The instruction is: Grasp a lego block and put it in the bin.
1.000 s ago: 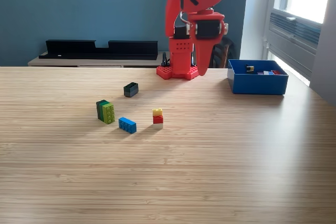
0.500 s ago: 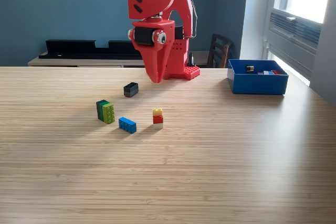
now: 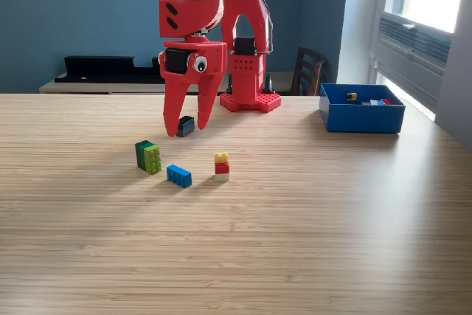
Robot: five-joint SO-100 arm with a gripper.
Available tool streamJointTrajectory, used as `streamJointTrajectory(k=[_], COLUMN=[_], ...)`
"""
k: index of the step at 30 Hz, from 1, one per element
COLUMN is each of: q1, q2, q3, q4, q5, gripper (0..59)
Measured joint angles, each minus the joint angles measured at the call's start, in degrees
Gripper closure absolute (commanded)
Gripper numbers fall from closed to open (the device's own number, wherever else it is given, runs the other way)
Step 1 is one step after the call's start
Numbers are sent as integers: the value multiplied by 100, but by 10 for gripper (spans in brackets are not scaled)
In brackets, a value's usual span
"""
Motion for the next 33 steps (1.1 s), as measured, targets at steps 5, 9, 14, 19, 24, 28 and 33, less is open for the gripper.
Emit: streamJointTrajectory(k=[5, 9, 14, 19, 24, 28, 33], q1=[35, 229, 360, 334, 185, 18, 26], q2=[-703, -1204, -1600, -1934, -2206, -2320, -2399], q3=[-483, -1055, -1608, -1942, -2109, -2109, -2109], q4=[9, 149, 193, 193, 193, 193, 193], q5=[0, -9, -158, -325, -413, -439, -439], gripper=[339, 353, 369, 372, 369, 371, 378])
